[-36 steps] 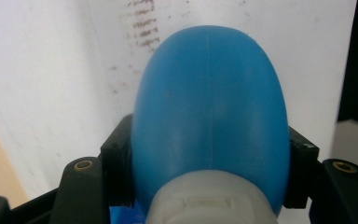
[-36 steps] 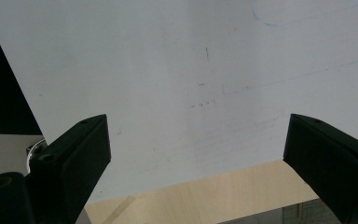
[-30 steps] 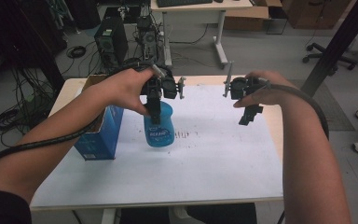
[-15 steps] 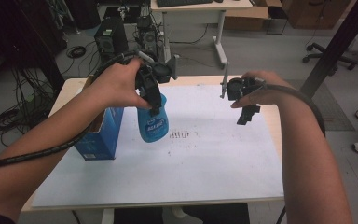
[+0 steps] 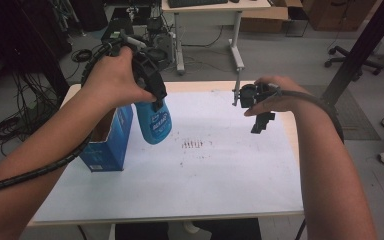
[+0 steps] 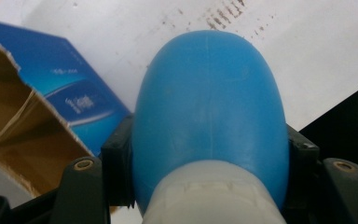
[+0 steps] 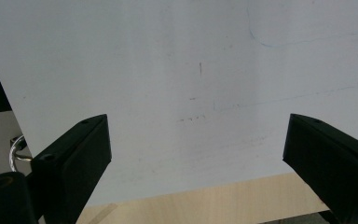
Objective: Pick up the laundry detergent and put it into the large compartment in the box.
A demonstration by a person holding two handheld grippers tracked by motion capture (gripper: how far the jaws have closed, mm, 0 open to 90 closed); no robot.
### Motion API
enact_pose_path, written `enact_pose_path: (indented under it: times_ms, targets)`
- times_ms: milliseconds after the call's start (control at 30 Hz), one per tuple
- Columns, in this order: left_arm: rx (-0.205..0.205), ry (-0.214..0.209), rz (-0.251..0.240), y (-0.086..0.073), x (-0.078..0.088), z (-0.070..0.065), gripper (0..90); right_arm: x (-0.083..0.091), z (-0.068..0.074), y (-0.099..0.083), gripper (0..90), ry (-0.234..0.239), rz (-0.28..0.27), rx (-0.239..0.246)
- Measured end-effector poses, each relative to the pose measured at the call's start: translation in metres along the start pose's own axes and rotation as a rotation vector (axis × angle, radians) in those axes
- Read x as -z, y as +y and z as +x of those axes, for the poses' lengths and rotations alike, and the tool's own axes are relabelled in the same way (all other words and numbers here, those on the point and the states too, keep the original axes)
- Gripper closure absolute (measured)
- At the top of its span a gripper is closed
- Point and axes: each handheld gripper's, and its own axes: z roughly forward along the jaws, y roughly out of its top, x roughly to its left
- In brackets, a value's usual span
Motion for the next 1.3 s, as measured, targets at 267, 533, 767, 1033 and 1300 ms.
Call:
enact_pose_path:
  times_ms: [267,533,767,1033,1300]
  targets:
    - [0.104,-0.003,0.001,-0.008,0.018,0.008,37.8,-0.002,-0.007,0.002,7.3,0.013,0.005,-0.008]
    - [0.187,-0.003,0.0,-0.022,0.035,0.018,37.8,-0.007,-0.013,0.007,7.4,0.027,0.018,0.009]
    - [0.29,-0.001,-0.008,-0.038,0.05,0.032,37.8,-0.006,-0.013,0.015,7.4,0.019,0.021,0.036]
    - [0.39,0.019,0.011,-0.054,0.071,0.049,37.8,-0.007,-0.014,0.017,7.4,0.024,0.023,0.045]
    - [0.503,0.045,0.007,-0.067,0.088,0.067,37.8,-0.008,-0.013,0.018,7.5,0.029,0.025,0.044]
